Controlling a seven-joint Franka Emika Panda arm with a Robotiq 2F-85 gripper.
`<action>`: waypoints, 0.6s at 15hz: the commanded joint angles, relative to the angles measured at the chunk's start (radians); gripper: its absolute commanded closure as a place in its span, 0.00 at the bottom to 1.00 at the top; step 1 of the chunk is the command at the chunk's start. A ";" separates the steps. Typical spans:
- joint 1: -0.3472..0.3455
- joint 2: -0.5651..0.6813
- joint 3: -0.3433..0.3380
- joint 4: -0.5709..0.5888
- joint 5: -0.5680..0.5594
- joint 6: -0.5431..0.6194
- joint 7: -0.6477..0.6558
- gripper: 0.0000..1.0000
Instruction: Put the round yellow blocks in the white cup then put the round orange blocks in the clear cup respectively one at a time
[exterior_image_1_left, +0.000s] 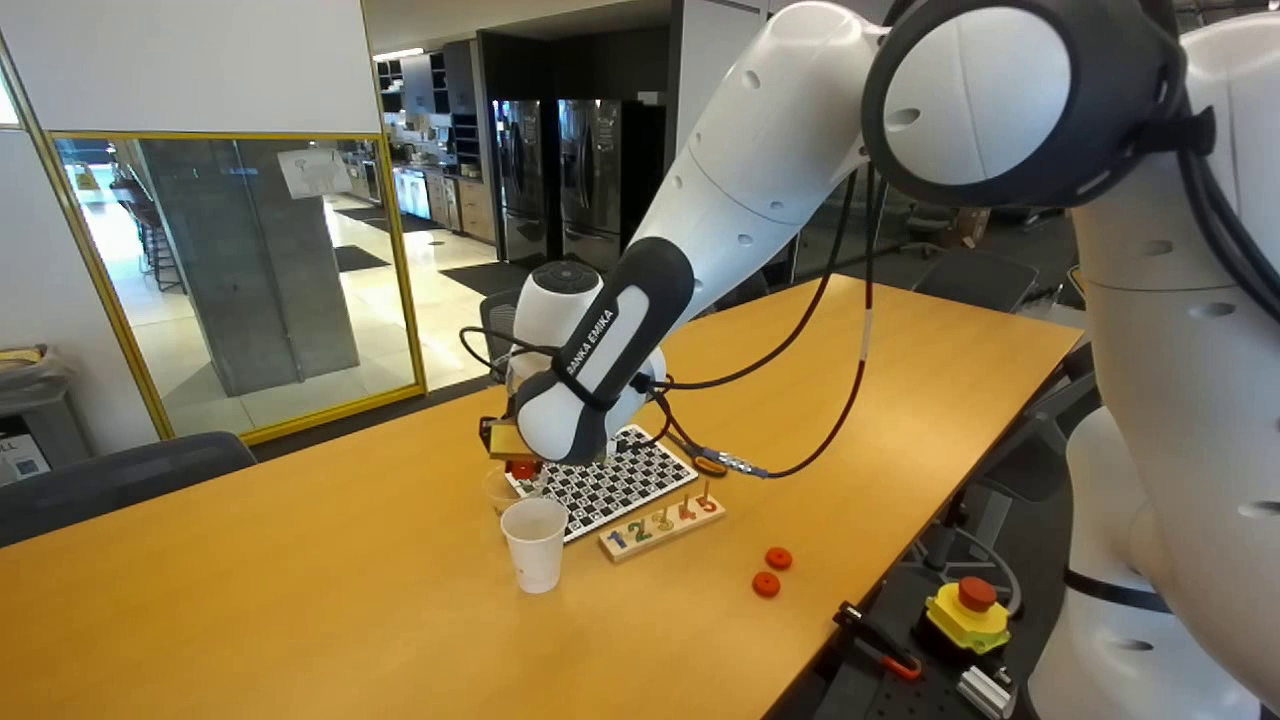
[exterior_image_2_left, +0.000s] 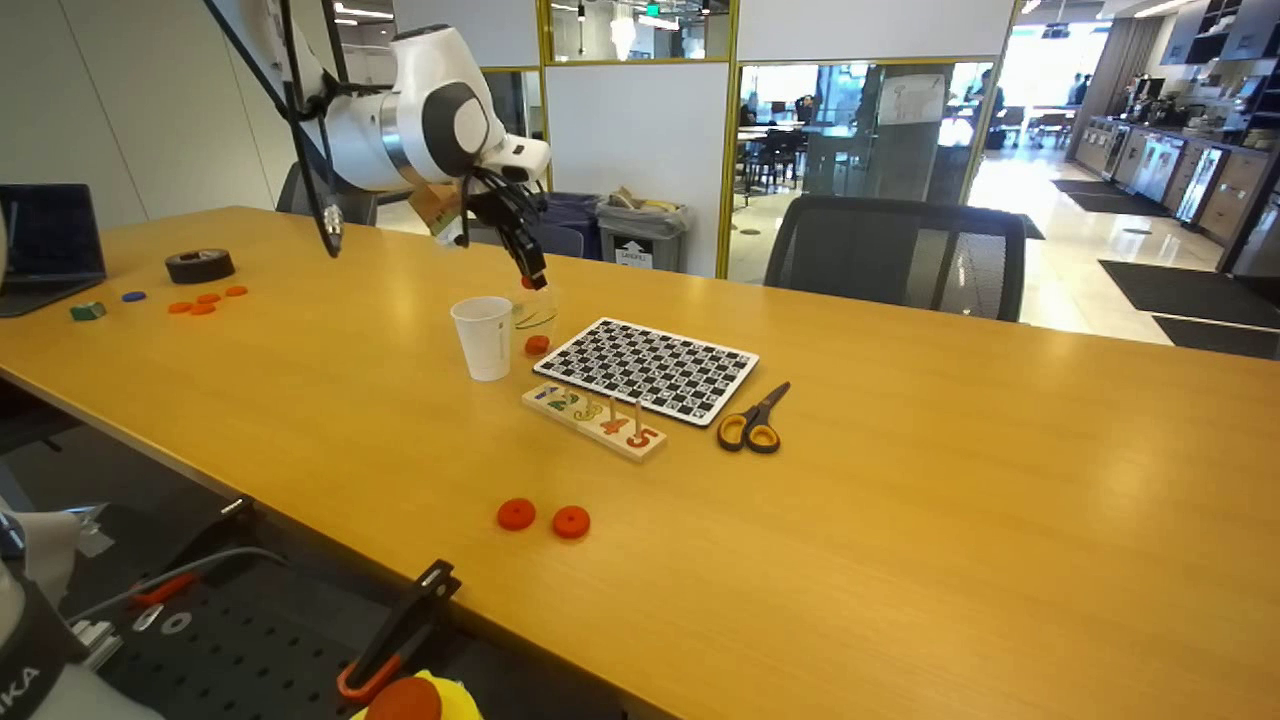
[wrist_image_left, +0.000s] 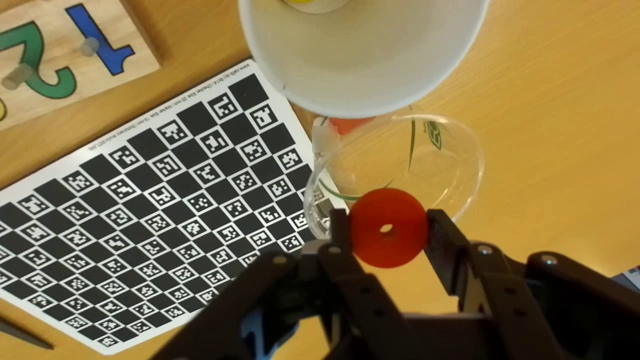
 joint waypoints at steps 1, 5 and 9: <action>-0.044 0.042 0.044 0.079 -0.008 -0.048 0.012 0.63; -0.110 0.038 0.109 0.097 0.006 -0.127 -0.015 0.17; -0.209 -0.011 0.203 0.067 0.037 -0.210 -0.076 0.00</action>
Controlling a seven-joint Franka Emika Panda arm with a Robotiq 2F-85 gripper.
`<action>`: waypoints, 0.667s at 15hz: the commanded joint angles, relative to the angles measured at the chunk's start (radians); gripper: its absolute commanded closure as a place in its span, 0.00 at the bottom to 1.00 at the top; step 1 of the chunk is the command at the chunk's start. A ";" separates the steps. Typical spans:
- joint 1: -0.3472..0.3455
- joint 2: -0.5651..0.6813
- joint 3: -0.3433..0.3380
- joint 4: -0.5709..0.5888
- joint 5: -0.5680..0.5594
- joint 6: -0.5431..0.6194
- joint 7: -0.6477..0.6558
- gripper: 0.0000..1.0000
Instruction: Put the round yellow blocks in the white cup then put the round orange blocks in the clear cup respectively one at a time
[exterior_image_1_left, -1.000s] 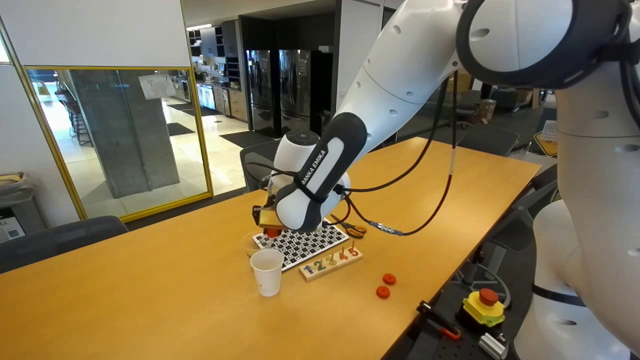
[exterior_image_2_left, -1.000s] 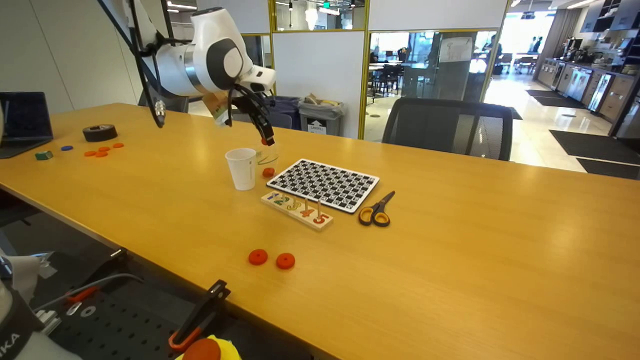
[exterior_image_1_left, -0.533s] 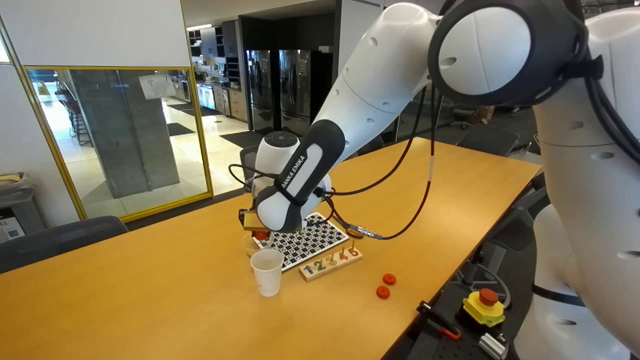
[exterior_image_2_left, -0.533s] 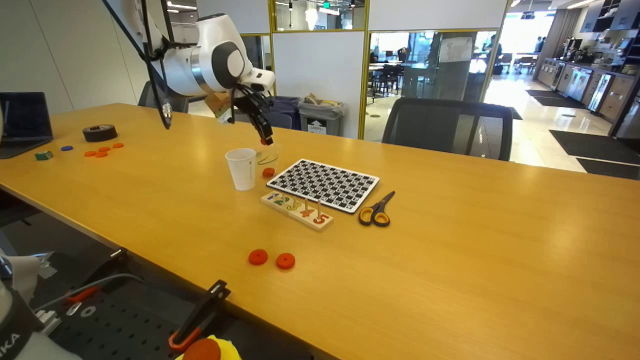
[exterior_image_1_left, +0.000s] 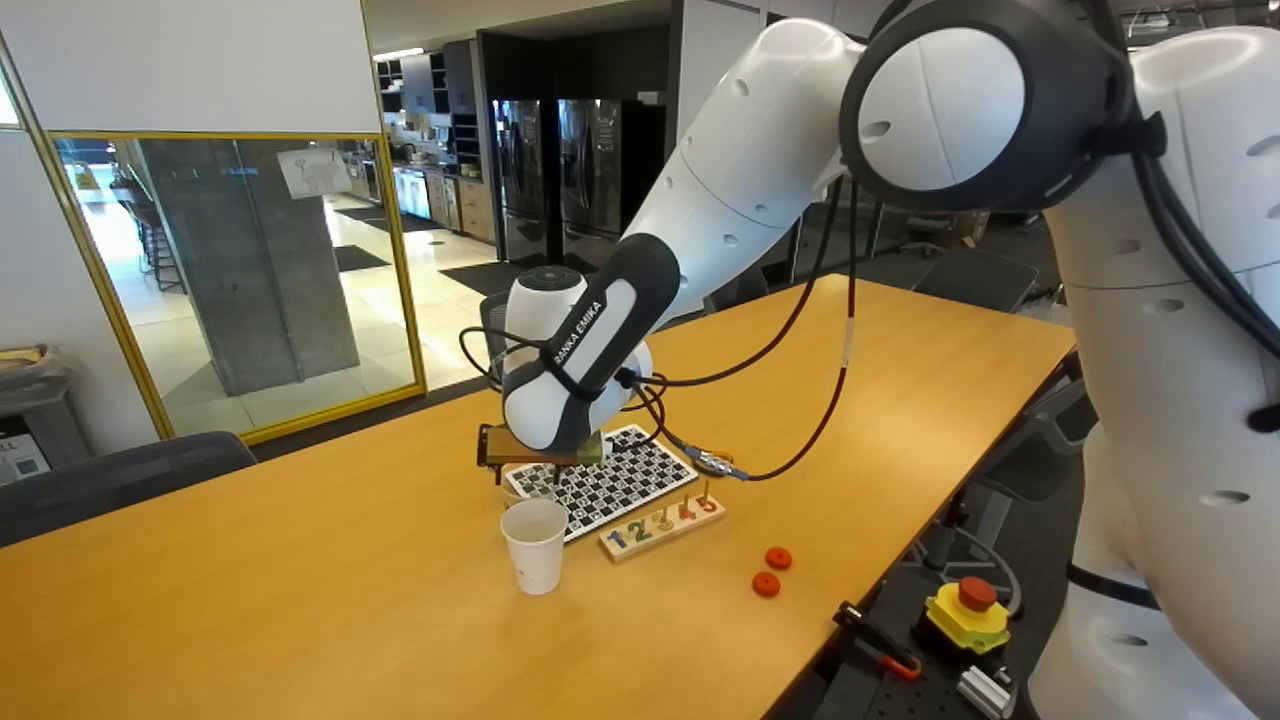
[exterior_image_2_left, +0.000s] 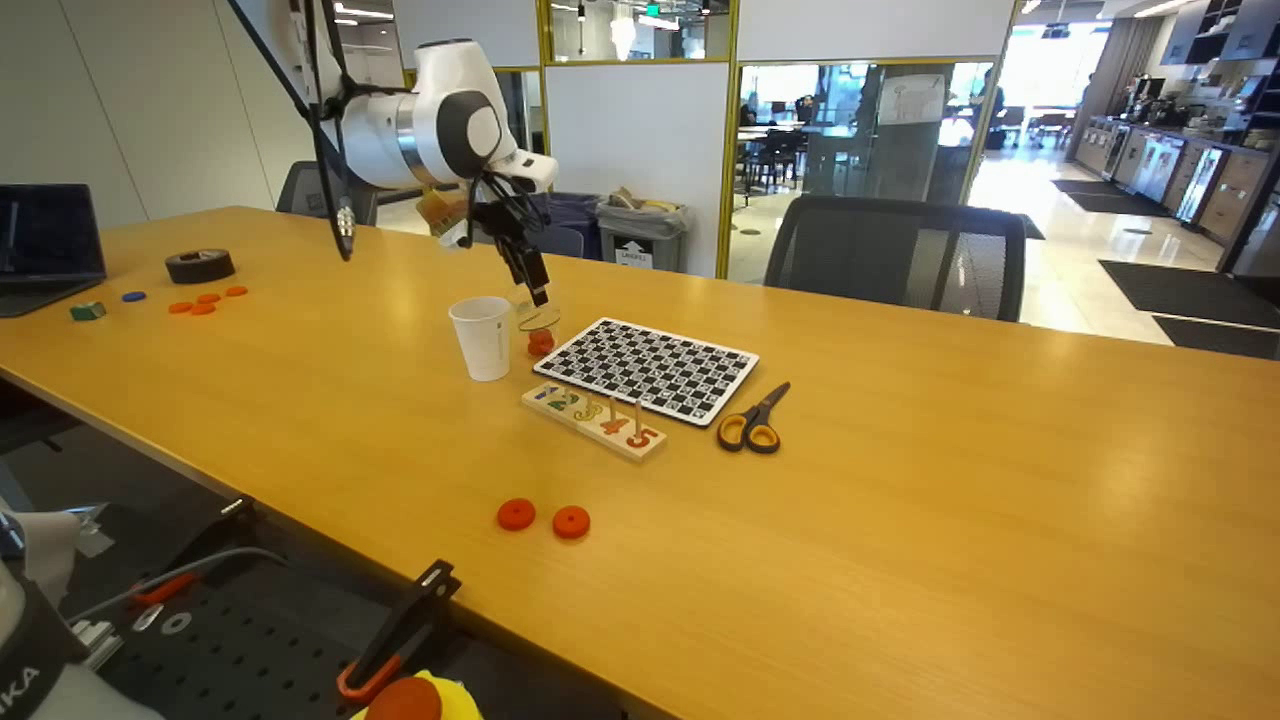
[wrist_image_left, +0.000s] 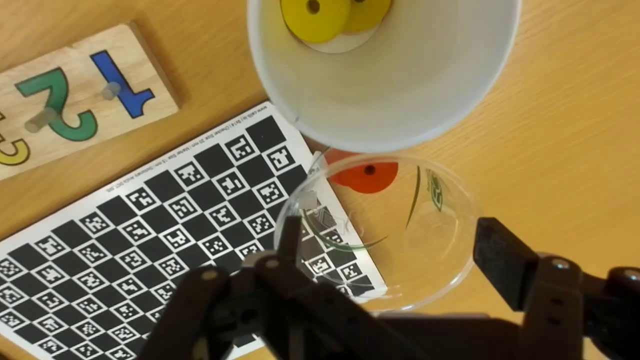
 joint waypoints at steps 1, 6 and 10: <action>-0.091 -0.060 0.082 -0.021 0.036 -0.086 -0.069 0.00; -0.132 -0.179 0.075 -0.155 0.012 -0.131 -0.038 0.00; -0.152 -0.294 0.036 -0.305 -0.060 -0.190 0.031 0.00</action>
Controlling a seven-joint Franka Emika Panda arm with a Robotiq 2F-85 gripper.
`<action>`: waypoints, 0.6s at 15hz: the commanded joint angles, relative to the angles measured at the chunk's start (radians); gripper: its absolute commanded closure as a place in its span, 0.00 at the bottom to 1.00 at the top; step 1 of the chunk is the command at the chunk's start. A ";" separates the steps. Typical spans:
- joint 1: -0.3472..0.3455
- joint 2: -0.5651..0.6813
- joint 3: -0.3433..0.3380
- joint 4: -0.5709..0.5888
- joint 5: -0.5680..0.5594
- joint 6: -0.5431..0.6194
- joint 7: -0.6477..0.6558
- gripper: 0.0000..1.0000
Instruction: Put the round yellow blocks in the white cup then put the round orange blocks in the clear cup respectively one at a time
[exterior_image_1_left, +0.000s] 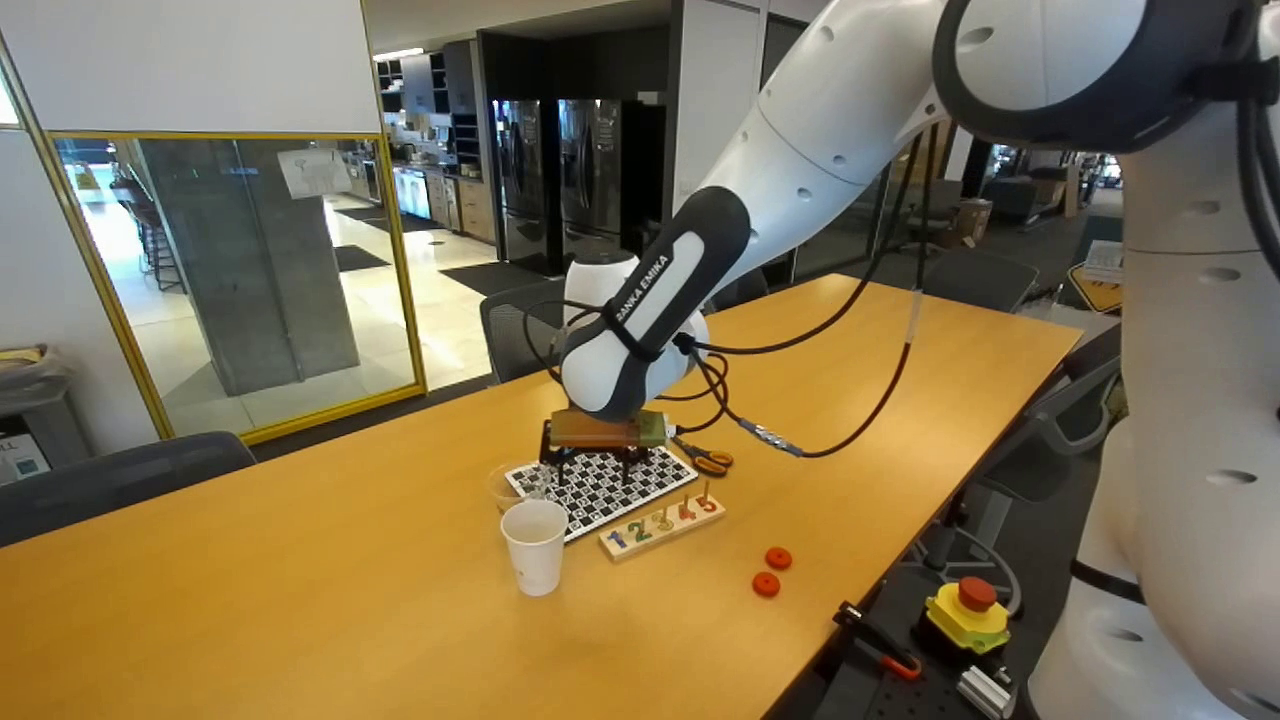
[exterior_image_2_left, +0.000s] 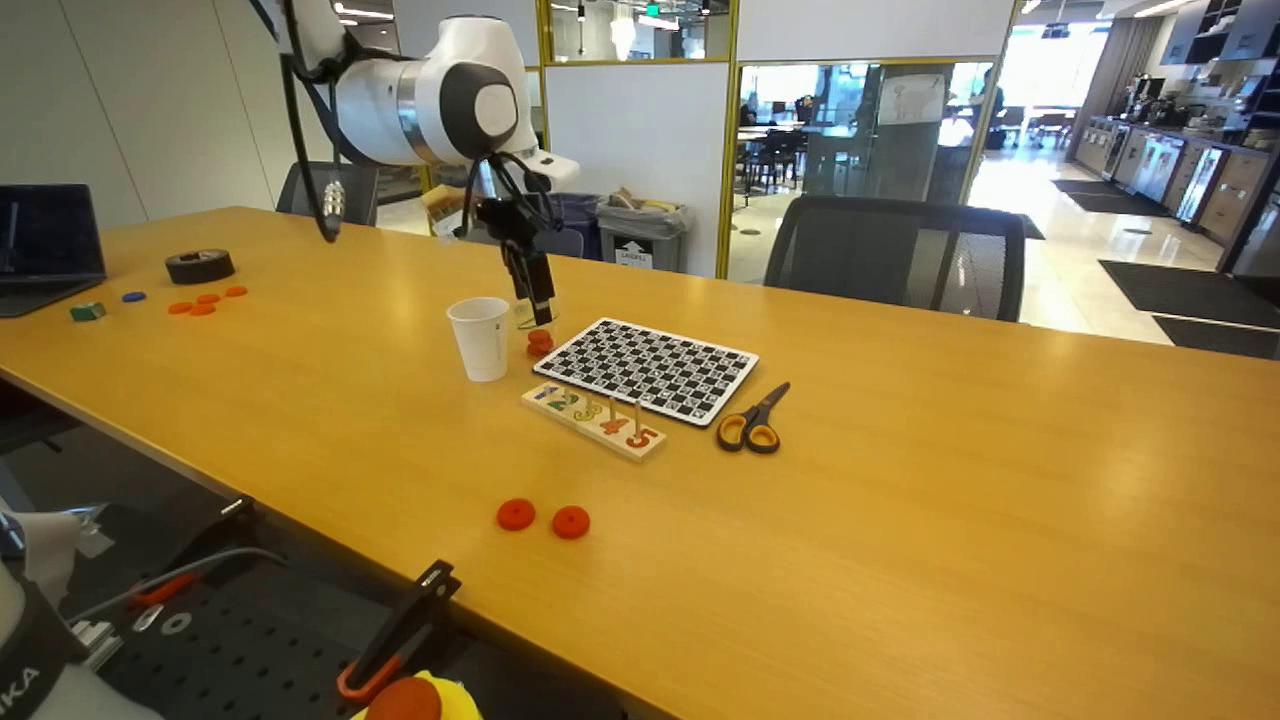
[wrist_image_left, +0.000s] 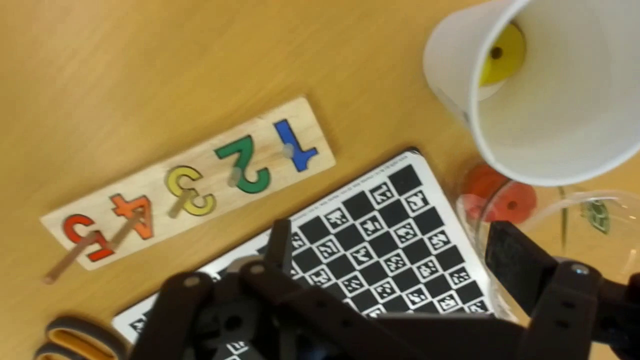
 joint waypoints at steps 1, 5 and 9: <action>-0.032 -0.148 -0.017 -0.161 -0.069 -0.053 0.066 0.00; -0.106 -0.225 -0.015 -0.296 -0.116 -0.063 0.114 0.00; -0.188 -0.257 -0.009 -0.403 -0.083 -0.022 0.109 0.00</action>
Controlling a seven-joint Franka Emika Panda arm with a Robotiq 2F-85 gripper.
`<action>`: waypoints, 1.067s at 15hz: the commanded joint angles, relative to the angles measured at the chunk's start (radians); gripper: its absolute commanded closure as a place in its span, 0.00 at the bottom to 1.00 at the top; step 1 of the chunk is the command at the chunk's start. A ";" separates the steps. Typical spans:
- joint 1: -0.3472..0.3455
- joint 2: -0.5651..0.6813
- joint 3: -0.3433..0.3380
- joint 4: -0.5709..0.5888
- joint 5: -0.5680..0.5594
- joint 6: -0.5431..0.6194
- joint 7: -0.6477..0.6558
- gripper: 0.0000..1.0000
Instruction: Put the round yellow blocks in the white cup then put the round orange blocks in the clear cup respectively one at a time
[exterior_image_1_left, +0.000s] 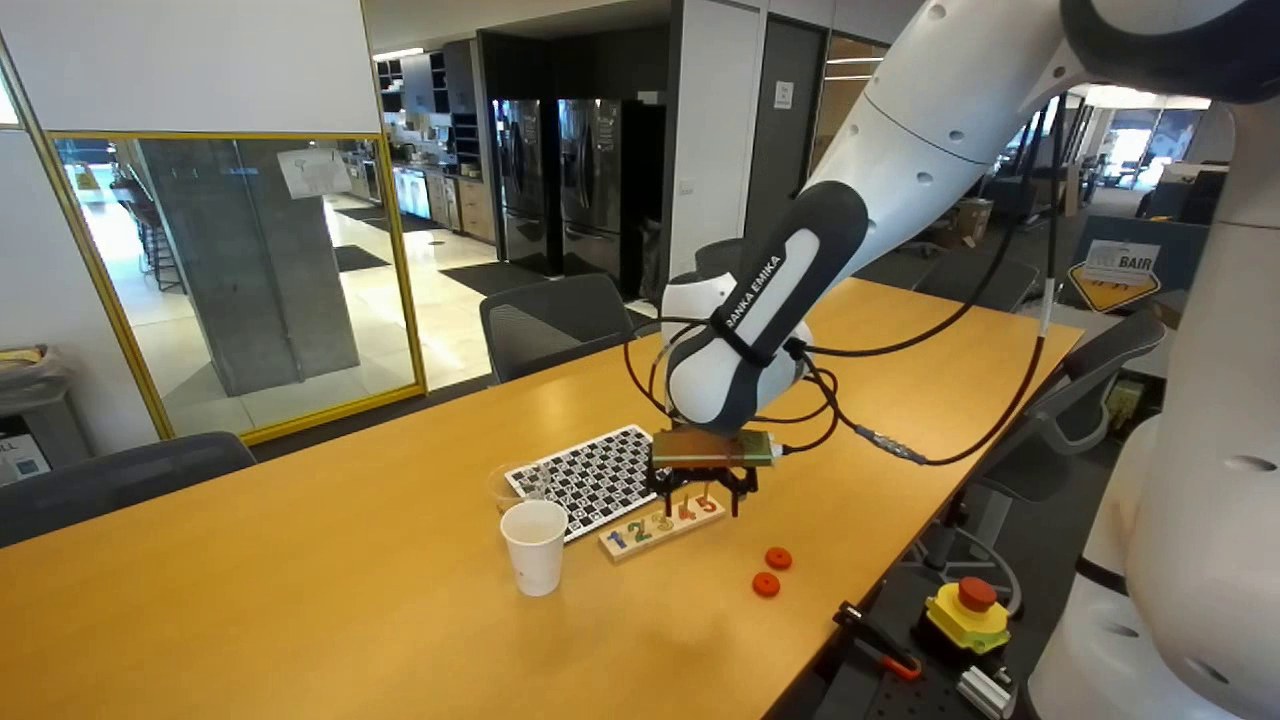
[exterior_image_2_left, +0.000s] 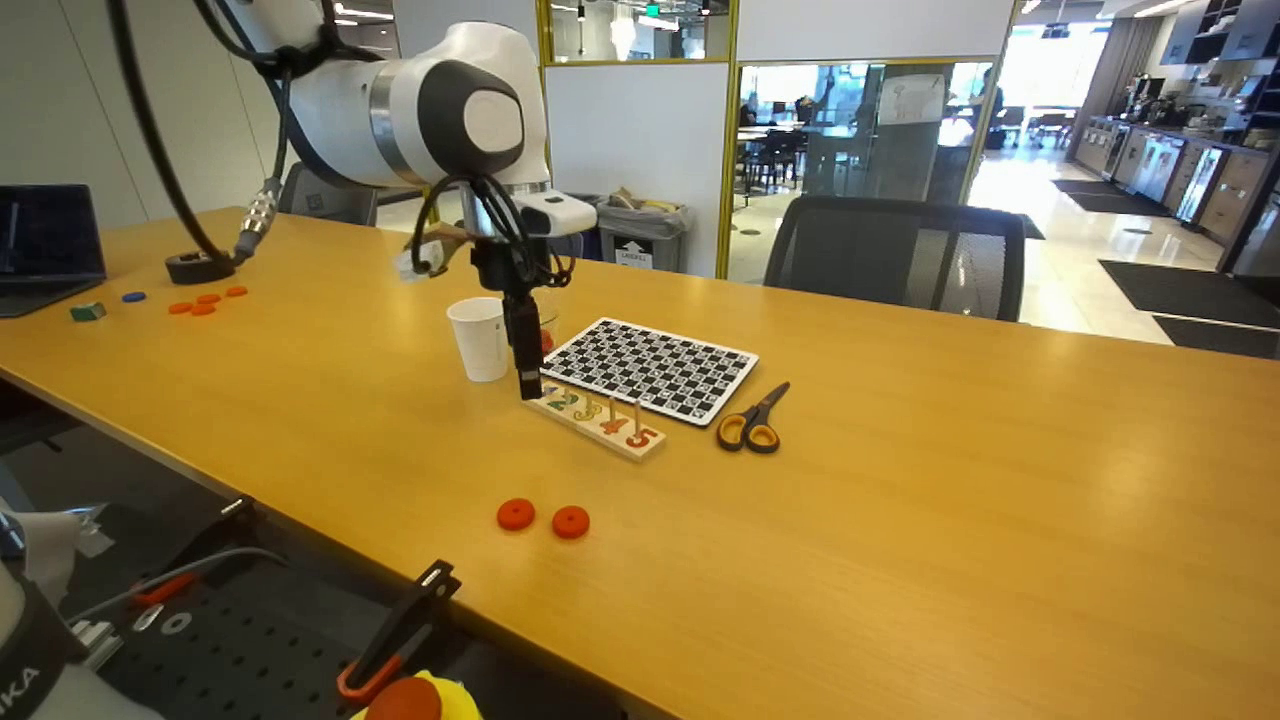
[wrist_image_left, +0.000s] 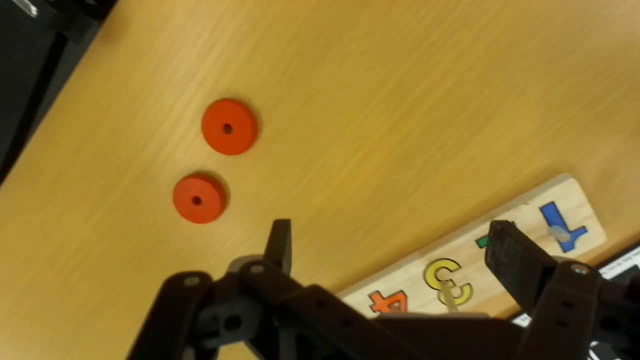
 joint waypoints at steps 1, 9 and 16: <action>-0.077 -0.066 0.015 -0.114 0.021 0.047 0.007 0.00; -0.185 0.017 0.042 -0.195 0.316 0.212 -0.212 0.00; -0.211 0.077 0.099 -0.203 0.623 0.254 -0.454 0.00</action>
